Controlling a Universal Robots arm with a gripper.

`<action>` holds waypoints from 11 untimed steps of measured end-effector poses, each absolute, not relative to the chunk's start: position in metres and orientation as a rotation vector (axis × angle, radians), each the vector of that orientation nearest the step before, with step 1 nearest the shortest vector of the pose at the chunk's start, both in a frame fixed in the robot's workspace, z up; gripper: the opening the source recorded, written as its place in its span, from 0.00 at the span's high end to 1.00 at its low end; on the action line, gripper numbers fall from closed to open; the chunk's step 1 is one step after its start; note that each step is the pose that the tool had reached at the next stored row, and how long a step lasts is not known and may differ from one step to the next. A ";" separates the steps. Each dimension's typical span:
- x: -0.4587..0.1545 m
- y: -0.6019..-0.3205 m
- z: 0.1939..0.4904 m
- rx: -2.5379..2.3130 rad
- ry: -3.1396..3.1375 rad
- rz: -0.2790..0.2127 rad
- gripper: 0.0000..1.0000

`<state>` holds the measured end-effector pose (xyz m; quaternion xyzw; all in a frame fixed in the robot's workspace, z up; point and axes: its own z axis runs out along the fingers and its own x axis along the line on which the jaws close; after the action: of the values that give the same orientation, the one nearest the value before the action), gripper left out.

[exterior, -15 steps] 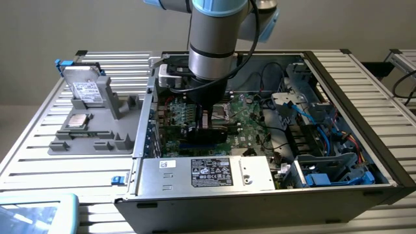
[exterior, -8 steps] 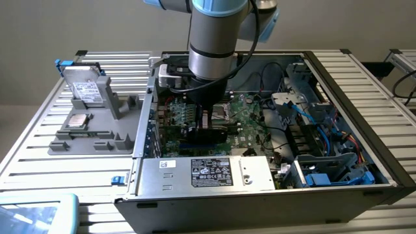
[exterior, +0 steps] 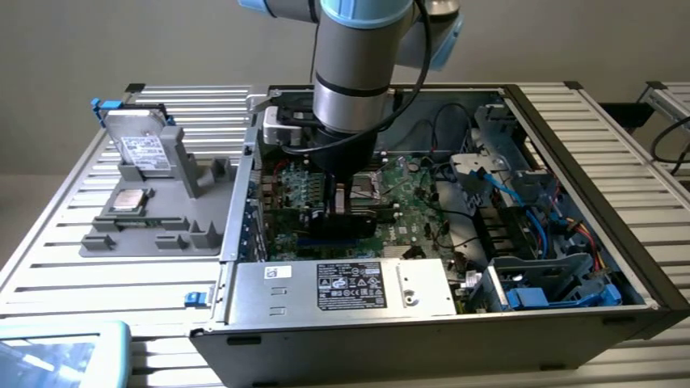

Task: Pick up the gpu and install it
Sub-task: 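Insert the gpu into the slot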

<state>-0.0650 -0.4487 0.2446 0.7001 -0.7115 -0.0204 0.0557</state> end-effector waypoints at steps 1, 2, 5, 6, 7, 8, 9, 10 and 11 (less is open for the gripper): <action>-0.065 -0.449 0.244 2.125 -2.159 -0.062 0.73; -0.065 -0.449 0.244 2.125 -2.159 -0.062 0.73; -0.065 -0.449 0.244 2.128 -2.156 -0.062 0.73; -0.065 -0.449 0.244 2.129 -2.155 -0.062 0.73; -0.065 -0.449 0.244 2.131 -2.154 -0.062 0.73; -0.065 -0.449 0.244 2.132 -2.153 -0.061 0.73; -0.065 -0.449 0.244 2.132 -2.152 -0.061 0.73; -0.065 -0.449 0.244 2.132 -2.152 -0.061 0.73; -0.065 -0.449 0.244 2.132 -2.152 -0.061 0.73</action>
<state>-0.0650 -0.4487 0.2437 0.7026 -0.7091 -0.0201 0.0556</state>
